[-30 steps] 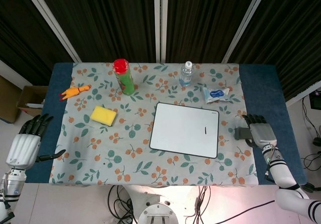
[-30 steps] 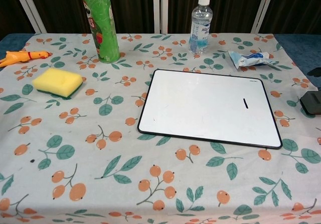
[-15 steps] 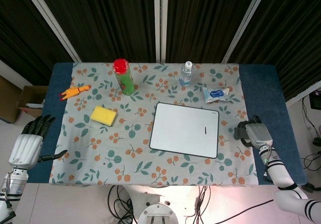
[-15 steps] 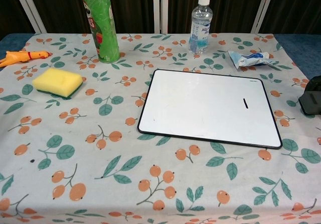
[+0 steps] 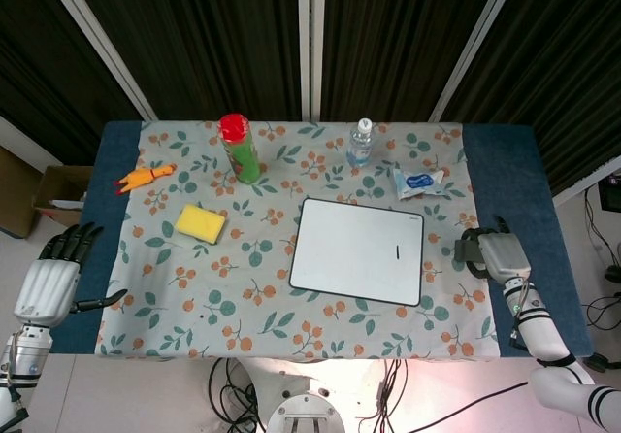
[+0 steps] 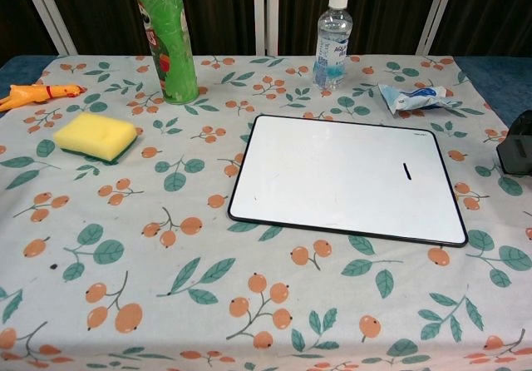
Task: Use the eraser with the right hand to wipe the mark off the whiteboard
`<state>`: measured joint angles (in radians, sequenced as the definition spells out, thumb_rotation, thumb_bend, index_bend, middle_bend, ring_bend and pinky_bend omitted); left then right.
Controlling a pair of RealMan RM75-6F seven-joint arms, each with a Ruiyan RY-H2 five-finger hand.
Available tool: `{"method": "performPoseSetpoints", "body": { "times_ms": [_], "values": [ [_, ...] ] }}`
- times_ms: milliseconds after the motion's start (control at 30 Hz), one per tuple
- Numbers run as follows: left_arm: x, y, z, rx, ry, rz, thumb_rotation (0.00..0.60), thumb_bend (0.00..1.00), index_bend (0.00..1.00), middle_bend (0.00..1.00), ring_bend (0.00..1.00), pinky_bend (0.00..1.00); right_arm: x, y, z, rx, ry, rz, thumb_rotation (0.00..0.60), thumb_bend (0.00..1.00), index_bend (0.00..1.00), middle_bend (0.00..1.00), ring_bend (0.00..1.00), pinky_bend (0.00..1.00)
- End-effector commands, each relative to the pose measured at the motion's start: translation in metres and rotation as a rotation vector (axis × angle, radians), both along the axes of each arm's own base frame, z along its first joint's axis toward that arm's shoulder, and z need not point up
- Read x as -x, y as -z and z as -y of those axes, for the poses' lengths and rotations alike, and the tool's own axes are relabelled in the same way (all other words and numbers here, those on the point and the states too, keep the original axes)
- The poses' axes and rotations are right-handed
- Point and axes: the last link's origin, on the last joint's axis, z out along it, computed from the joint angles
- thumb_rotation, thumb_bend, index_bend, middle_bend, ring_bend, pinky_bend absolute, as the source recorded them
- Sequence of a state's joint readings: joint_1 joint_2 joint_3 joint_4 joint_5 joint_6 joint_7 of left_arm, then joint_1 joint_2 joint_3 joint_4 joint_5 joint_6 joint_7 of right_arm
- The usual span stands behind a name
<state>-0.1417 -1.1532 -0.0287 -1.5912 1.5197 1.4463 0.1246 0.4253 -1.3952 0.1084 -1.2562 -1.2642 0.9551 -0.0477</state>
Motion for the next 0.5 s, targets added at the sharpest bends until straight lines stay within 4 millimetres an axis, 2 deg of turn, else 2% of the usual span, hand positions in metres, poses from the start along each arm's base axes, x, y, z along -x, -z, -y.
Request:
{"method": "performPoseSetpoints", "body": {
  "times_ms": [33,133,267,367,500],
  "values": [
    [0.000,0.000,0.000,0.002,0.000,-0.001,0.244,0.06,0.10,0.08,0.06,0.16,-0.017,-0.006,0.009,0.007,-0.034,0.054,0.600,0.37,0.58,0.44,0.37,0.09],
    [-0.001,0.000,-0.001,0.002,0.002,0.001,0.244,0.06,0.10,0.08,0.06,0.16,-0.043,-0.006,0.021,-0.019,-0.071,0.114,0.600,0.38,0.59,0.45,0.38,0.09],
    [-0.002,0.002,-0.002,0.008,0.003,0.005,0.244,0.06,0.10,0.08,0.06,0.16,-0.080,0.009,0.040,-0.068,-0.113,0.171,0.600,0.38,0.60,0.46,0.38,0.09],
    [-0.001,0.003,-0.002,0.010,0.001,0.007,0.243,0.06,0.10,0.08,0.06,0.16,-0.101,0.027,0.050,-0.097,-0.106,0.218,0.600,0.39,0.65,0.48,0.39,0.10],
    [0.000,0.001,-0.001,0.004,-0.004,0.004,0.245,0.06,0.10,0.08,0.06,0.16,-0.115,0.047,0.060,-0.123,-0.074,0.242,0.600,0.39,0.68,0.50,0.41,0.11]
  ]
}}
